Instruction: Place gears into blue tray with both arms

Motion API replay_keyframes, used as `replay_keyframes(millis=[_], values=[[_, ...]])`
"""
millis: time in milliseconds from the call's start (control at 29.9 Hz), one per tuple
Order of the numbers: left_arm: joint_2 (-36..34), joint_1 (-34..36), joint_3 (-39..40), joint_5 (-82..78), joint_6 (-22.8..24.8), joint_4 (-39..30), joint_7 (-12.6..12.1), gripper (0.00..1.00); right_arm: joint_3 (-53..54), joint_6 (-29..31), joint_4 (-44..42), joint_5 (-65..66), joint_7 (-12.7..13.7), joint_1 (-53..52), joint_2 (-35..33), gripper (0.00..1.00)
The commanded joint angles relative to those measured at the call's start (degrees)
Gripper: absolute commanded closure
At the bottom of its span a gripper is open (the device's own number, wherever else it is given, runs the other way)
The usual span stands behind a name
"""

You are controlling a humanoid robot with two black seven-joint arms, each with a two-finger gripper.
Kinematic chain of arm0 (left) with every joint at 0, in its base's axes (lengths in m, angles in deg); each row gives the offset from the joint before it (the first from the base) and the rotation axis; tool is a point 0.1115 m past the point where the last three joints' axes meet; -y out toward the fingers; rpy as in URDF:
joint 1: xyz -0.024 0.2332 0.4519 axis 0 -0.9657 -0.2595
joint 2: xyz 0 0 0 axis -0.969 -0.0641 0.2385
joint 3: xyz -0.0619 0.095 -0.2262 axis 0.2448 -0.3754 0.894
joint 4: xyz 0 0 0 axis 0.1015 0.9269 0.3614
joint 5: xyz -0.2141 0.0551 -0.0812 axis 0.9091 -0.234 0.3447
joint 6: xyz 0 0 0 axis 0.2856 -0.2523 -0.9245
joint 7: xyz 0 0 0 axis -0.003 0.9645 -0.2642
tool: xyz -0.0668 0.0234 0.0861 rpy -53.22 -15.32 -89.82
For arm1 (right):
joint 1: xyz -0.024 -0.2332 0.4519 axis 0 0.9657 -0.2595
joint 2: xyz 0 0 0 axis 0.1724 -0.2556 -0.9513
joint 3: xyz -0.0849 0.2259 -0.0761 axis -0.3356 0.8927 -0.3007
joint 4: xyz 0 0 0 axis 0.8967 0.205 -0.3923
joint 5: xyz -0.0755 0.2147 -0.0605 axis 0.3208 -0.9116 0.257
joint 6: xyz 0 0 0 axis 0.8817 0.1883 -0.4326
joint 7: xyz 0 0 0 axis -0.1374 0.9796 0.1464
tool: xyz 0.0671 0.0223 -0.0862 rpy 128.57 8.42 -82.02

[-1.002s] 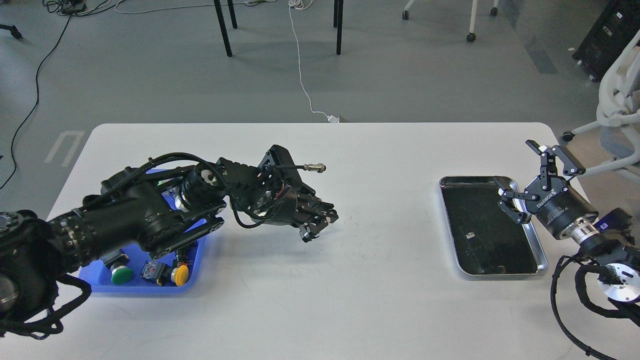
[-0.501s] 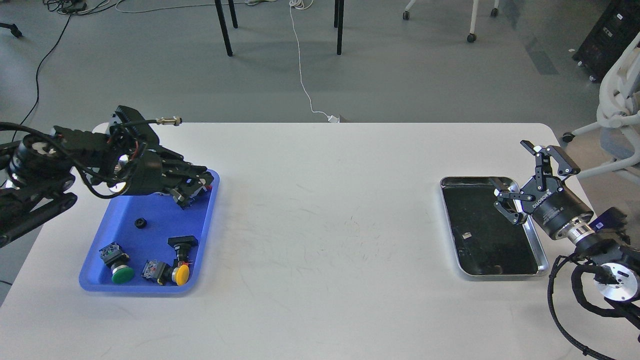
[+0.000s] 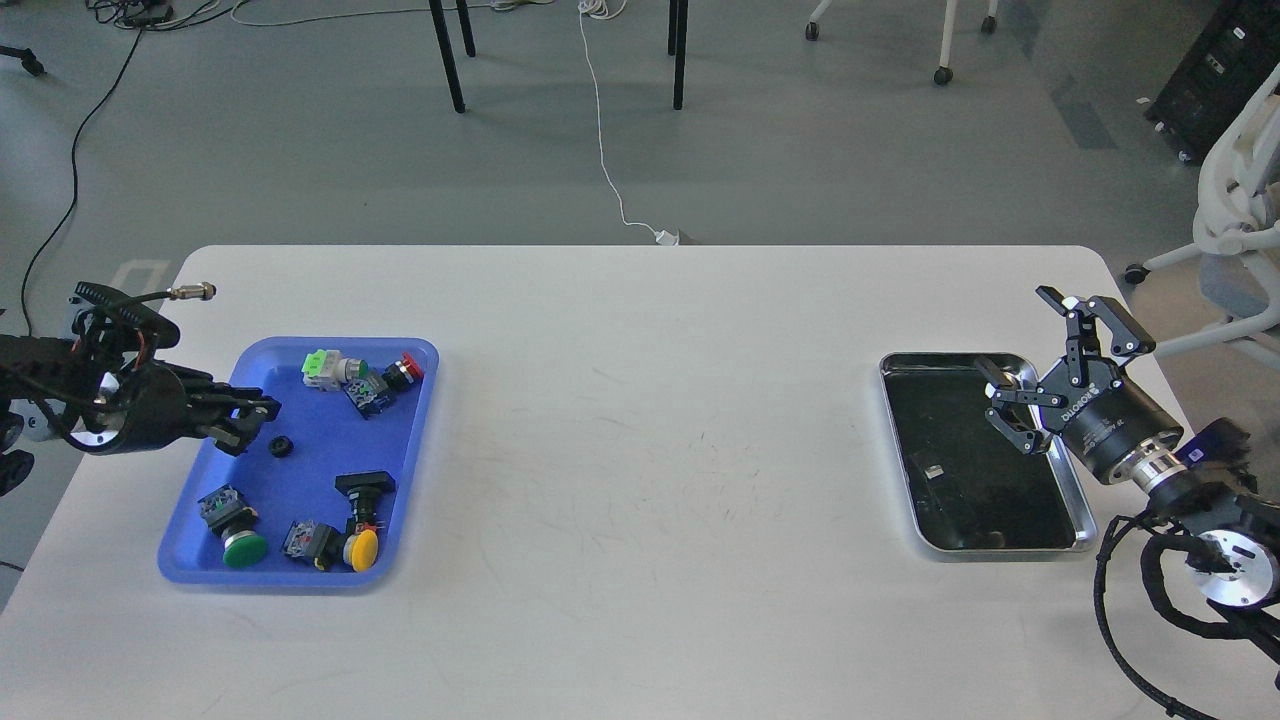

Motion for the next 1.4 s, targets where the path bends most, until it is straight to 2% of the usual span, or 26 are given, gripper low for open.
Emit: replay_keyframes(millis=[0, 434, 735, 869, 902, 969, 1036, 1236, 1370], values=[[1.67, -0.15, -0.10, 0.02, -0.13, 2.34, 0.00, 0.86, 0.08, 0.00, 0.08, 0.01, 0.00, 0.00, -0.04, 0.02], [5.98, -0.06, -0.01, 1.60, -0.21, 7.79, 0.00, 0.85, 0.43, 0.00, 0.08, 0.01, 0.00, 0.26, 0.22, 0.02], [7.30, -0.15, -0.27, 1.60, -1.97, 10.07, 0.00, 0.83, 0.52, 0.00, 0.08, 0.01, 0.00, 0.44, 0.31, 0.02], [7.39, -0.15, -0.36, 1.69, -1.97, 10.16, 0.00, 0.68, 0.60, 0.00, 0.08, 0.01, 0.00, 0.44, 0.22, 0.02], [7.39, -0.15, -0.45, 1.69, -1.97, 10.16, 0.00, 0.59, 0.69, 0.00, 0.08, 0.01, 0.00, 0.44, 0.22, 0.02], [7.39, -0.06, -0.36, 1.69, -1.97, 10.16, 0.00, 0.34, 0.69, 0.00, 0.08, 0.01, 0.00, 0.44, 0.22, 0.02], [7.30, 0.03, -0.01, 1.78, -1.97, 10.07, 0.00, 0.22, 0.78, 0.00, 0.08, -0.08, 0.00, 0.44, 0.22, 0.02], [5.28, 1.60, 0.43, 7.47, -1.88, 8.67, 0.00, 0.17, 0.78, 0.00, 0.08, -0.08, 0.00, 0.35, 0.22, 0.02], [1.16, 5.82, 0.86, 18.70, -1.62, 1.49, 0.00, 0.14, 0.69, 0.00, -0.01, 0.00, 0.00, 0.00, 0.22, 0.02]])
